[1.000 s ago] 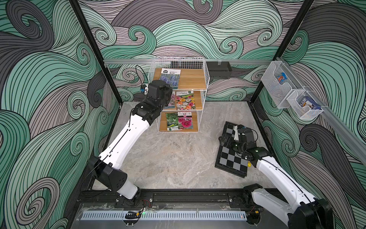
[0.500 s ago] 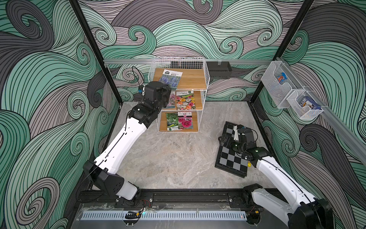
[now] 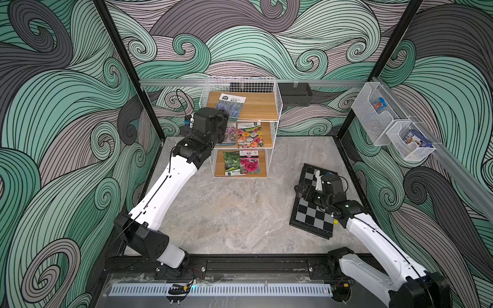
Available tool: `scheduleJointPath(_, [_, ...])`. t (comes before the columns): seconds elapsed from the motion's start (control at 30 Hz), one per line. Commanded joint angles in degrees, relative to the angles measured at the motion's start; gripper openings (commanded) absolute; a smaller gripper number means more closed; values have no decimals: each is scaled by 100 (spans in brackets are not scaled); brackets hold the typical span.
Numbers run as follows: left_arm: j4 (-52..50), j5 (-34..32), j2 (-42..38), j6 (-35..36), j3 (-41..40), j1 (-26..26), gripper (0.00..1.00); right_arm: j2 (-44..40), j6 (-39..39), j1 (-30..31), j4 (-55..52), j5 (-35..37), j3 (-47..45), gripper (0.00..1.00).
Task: Take the seed bag off the shelf
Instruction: Pick up the seed packet from the shelf.
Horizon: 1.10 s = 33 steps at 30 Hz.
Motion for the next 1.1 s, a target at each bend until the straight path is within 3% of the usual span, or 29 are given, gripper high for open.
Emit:
scheduleJointPath(0.0, [-79, 325, 136, -47, 260, 74, 71, -111, 2, 25, 25, -27, -78, 99])
scheduleJointPath(0.07, [-141, 338, 123, -30, 249, 81, 66, -140, 11, 26, 22, -14, -87, 99])
scheduleJointPath(0.13, [-220, 331, 67, -54, 207, 88, 52, -155, 33, 32, 22, -3, -96, 99])
scheduleJointPath(0.2, [-210, 369, 3, -98, 123, 118, 44, -162, 54, 33, 23, 0, -113, 99])
scheduleJointPath(0.7, [-183, 496, -243, -140, 184, 199, 33, -142, 125, 54, 29, 29, -113, 99])
scheduleJointPath(0.87, [-111, 550, -187, -128, 283, 216, 21, -161, 127, 59, 25, 43, -128, 99])
scheduleJointPath(1.07, [-34, 601, -190, -163, 309, 235, 16, -154, 143, 77, 27, 58, -128, 99])
